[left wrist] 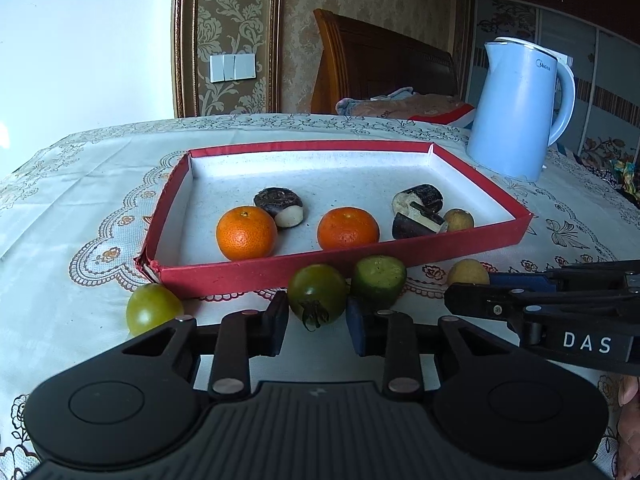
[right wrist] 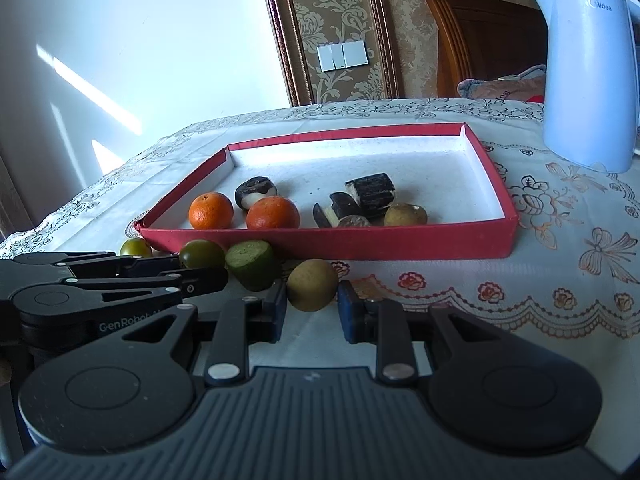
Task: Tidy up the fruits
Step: 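Move left tool to the green tomato while right tool approaches a brown kiwi, then close left tool on the green tomato while right tool grasps the brown kiwi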
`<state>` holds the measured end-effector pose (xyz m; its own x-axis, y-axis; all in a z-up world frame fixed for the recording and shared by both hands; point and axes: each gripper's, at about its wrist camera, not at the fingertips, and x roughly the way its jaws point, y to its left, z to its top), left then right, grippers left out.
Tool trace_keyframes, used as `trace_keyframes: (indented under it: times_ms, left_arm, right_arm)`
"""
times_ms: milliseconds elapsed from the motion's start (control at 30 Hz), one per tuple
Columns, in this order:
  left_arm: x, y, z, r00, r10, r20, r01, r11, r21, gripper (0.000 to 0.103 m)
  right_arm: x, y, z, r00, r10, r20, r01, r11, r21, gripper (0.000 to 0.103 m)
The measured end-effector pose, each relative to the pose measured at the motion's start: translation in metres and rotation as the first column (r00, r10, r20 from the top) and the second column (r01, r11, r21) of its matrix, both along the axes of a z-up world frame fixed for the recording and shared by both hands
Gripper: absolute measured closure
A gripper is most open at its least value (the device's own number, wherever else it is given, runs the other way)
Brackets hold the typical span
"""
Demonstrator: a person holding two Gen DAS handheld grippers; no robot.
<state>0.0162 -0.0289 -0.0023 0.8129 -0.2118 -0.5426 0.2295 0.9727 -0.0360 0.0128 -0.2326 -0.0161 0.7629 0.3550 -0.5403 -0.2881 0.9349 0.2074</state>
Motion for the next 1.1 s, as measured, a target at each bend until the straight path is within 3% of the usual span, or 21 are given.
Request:
trace_keyframes:
  times_ms: [167,400,1100]
  left_arm:
    - [-0.005,0.002,0.003,0.999,0.024,0.043,-0.024,1.000,-0.001,0.072]
    - [-0.001,0.010,0.002,0.998,0.053,0.018,-0.052,0.998,-0.037,0.072]
    - [-0.006,0.009,0.004,0.992,0.118,0.052,-0.118,0.993,-0.012,0.072]
  right_arm:
    - [0.000,0.000,0.000,1.000,-0.007,-0.001,0.007,1.000,0.001,0.077]
    - [0.000,0.000,-0.001,1.000,-0.026,-0.001,0.026,1.000,0.001,0.077]
    - [-0.002,-0.016,-0.002,0.994,-0.110,0.016,0.108,0.991,0.080,0.077]
